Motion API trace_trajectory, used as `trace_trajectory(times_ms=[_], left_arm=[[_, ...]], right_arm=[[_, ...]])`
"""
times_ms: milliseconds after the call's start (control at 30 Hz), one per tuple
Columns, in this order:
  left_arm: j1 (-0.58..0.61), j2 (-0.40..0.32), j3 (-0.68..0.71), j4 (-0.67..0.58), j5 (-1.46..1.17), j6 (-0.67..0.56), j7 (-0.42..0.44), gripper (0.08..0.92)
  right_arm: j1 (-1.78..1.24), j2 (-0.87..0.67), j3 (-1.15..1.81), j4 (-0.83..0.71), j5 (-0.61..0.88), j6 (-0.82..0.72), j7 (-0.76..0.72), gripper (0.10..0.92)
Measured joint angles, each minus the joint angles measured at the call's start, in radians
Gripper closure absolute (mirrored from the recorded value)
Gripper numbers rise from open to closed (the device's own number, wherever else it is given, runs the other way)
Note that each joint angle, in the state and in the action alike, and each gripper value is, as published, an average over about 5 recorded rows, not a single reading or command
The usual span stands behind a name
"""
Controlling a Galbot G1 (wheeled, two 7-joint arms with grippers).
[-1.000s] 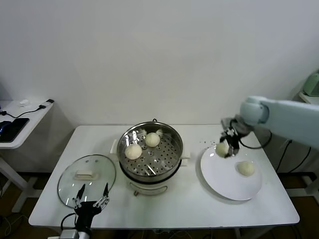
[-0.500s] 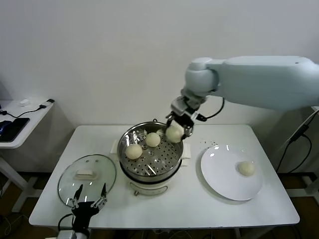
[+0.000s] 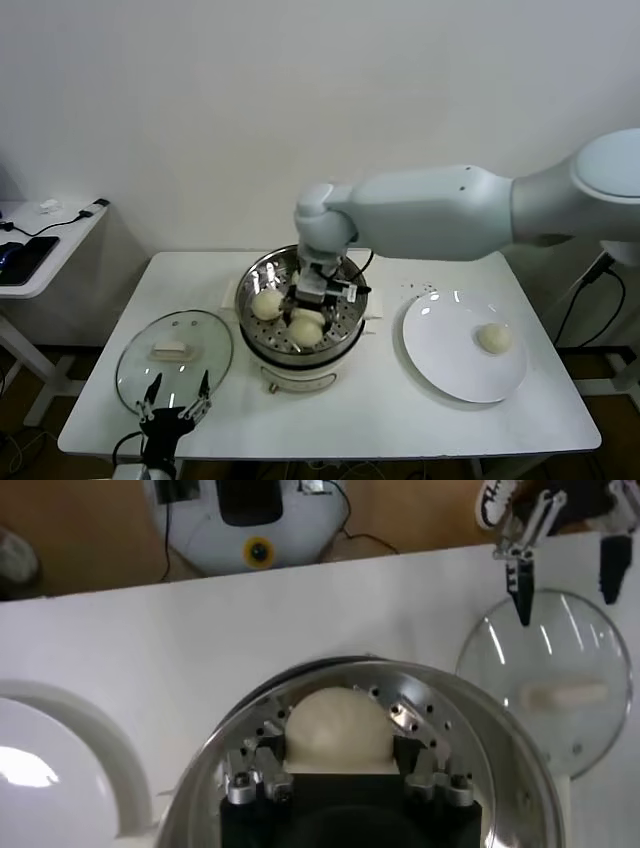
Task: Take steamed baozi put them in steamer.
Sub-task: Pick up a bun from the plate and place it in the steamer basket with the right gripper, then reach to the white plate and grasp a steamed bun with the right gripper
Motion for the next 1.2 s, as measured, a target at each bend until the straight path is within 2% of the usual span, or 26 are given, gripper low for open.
trace_trajectory(times_ms=[200, 400, 600, 767, 933, 1200], left_arm=[[-0.001, 0.003, 0.000, 0.000, -0.002, 0.000, 0.000, 0.177], [-0.003, 0.004, -0.001, -0.001, -0.005, 0.001, -0.002, 0.177], [0.002, 0.004, -0.001, -0.006, -0.005, 0.000, -0.002, 0.177], [0.008, 0.004, 0.000, -0.014, -0.004, -0.002, 0.000, 0.177], [0.013, 0.004, 0.002, -0.018, -0.002, -0.005, 0.002, 0.177], [0.008, 0.004, 0.007, -0.021, -0.002, -0.005, 0.002, 0.177]], right_arm=[[-0.051, 0.027, 0.005, -0.048, -0.043, 0.035, 0.015, 0.318], [-0.073, 0.038, 0.013, -0.080, -0.065, 0.067, 0.035, 0.214], [-0.059, 0.031, 0.018, -0.095, -0.049, 0.109, 0.026, 0.203], [-0.006, 0.009, 0.013, -0.107, 0.021, 0.135, -0.015, 0.202], [0.082, -0.041, -0.023, -0.128, 0.156, 0.131, -0.079, 0.203], [0.217, -0.225, -0.128, -0.136, 0.291, -0.035, -0.119, 0.203]])
